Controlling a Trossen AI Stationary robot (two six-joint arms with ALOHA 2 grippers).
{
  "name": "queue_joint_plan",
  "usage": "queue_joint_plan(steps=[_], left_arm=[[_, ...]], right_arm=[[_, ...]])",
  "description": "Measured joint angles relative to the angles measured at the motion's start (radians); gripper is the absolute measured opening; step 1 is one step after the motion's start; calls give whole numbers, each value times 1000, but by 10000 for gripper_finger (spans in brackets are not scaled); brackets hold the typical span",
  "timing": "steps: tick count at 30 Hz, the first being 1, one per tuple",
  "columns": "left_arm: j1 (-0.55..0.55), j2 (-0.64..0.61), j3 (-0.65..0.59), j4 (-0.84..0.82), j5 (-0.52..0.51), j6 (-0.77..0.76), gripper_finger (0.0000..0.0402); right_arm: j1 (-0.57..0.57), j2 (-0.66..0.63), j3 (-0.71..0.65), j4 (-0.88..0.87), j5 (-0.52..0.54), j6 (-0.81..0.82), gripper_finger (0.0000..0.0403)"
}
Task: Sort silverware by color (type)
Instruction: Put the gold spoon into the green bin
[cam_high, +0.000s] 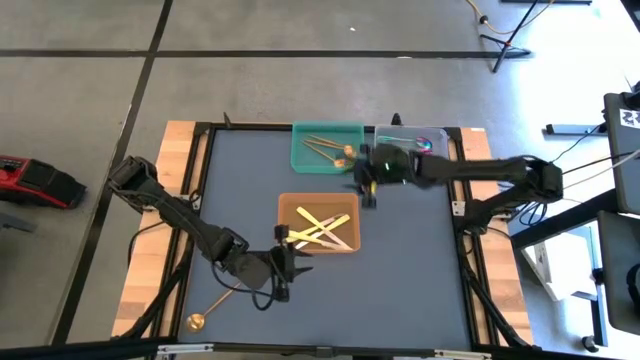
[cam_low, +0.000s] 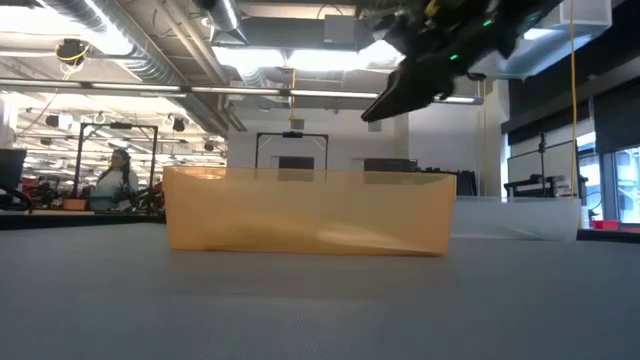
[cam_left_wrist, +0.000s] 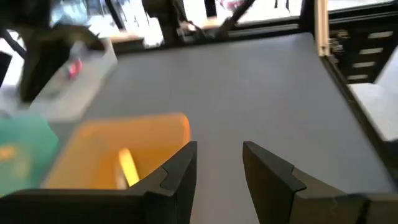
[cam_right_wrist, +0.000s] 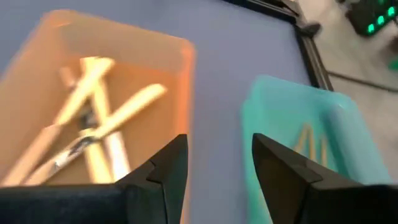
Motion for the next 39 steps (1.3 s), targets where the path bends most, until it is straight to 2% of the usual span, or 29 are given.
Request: queue_joint_plan(steps=[4,8,11,14,19,24,30,39], left_arm=[[-31,-47,0,-177,3,-240,124],[-64,-101,0,-408,36,-554,124],[-98,-124,0,-605,130,-807,124],[-134,-124,0,-793,272,-1026,124],[-201,-97,0,-988,452,-1298,124],[-275,-51,0,-1024,584,-1412,124],[-351,31,0,-946,722,-1544,124],[-388,140,0,-807,826,-1600,124]], right_arm=[[175,-39,-70,12,81,9,169],[346,-42,-128,43,165,72,169],[455,-42,-152,61,241,132,169],[549,-42,-156,57,301,213,169],[667,-42,-156,59,315,323,169],[726,-42,-155,116,345,358,169],[744,-42,-155,138,349,398,169],[742,-33,-155,105,348,436,169]])
